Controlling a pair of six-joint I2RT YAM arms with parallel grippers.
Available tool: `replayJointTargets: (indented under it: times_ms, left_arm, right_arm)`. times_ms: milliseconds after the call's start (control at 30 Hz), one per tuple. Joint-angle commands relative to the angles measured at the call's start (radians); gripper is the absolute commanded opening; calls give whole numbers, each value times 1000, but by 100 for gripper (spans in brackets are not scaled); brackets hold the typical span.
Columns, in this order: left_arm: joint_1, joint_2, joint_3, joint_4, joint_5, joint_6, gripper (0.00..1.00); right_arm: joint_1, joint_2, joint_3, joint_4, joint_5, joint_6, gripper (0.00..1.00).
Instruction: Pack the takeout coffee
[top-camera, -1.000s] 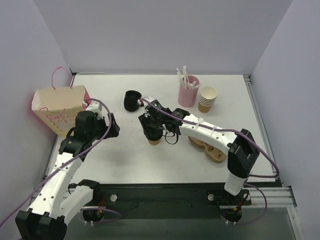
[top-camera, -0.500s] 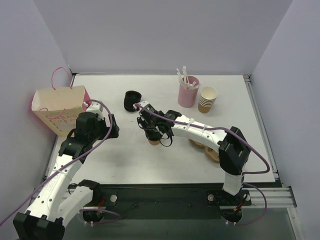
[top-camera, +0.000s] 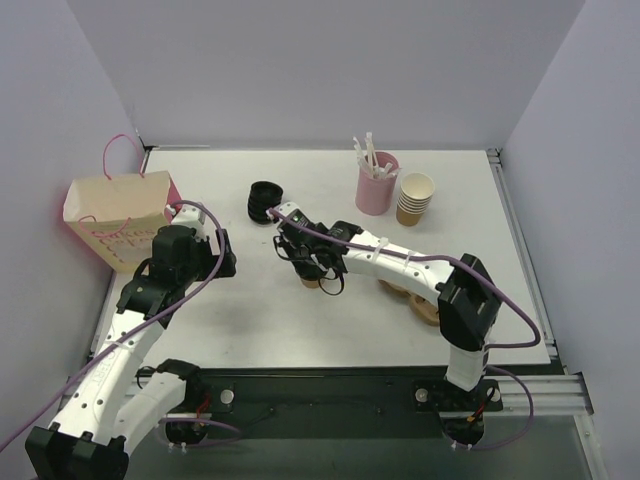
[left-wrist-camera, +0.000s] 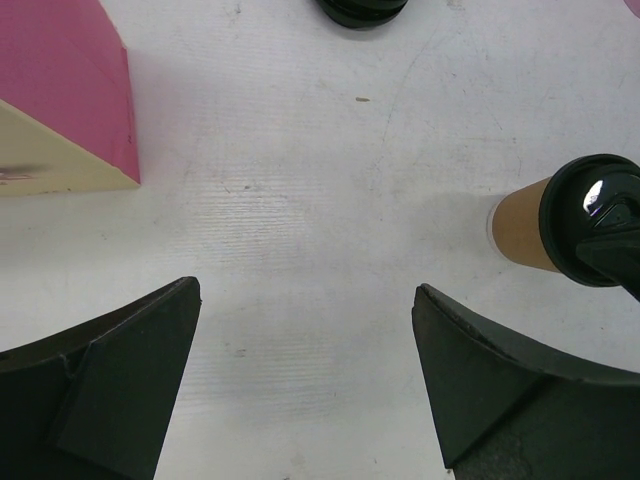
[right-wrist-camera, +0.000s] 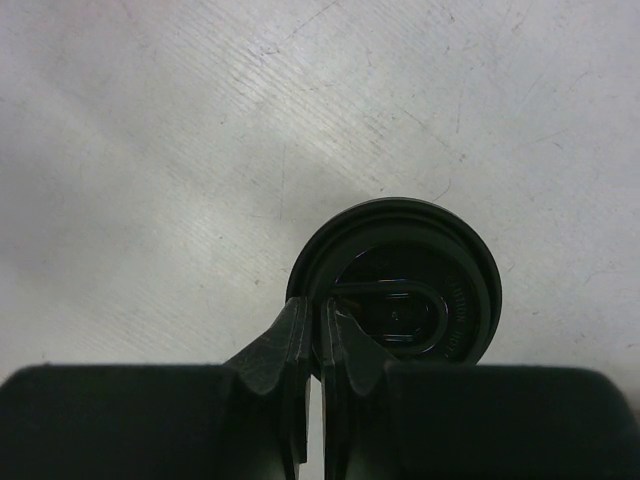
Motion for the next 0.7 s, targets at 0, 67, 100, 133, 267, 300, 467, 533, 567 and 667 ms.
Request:
replayJointTargets:
  times_ms: [0, 67, 100, 133, 267, 300, 467, 533, 567, 667]
  left_arm:
    - [-9, -27, 24, 0, -25, 13, 97]
    - [-11, -33, 22, 1, -29, 13, 97]
    - [-11, -36, 22, 1, -31, 13, 97]
    - [-12, -38, 21, 1, -32, 13, 97]
    - [-12, -33, 24, 3, -29, 15, 97]
    - [-12, -31, 24, 1, -28, 16, 97]
    - [-12, -31, 24, 1, -28, 18, 97]
    - [-14, -33, 24, 3, -26, 18, 97]
    - [-12, -33, 22, 4, -26, 18, 97]
    - [-12, -31, 22, 3, -25, 19, 97]
  right_arm:
    - [-56, -83, -16, -45, 67, -35, 0]
    - [-112, -110, -38, -45, 61, -46, 0]
    - [-136, -120, -45, -45, 42, -47, 0]
    - [-174, -130, -54, -45, 32, -52, 0]
    - [-253, -140, -62, -36, 6, -93, 0]
    - [-265, -137, -61, -35, -8, -101, 0]
    - [-332, -95, -32, -33, -28, -113, 0]
    - [-343, -74, -24, -32, -28, -118, 0]
    - [-354, -68, -19, -33, -26, -118, 0]
    - [-363, -49, -18, -35, -31, -116, 0]
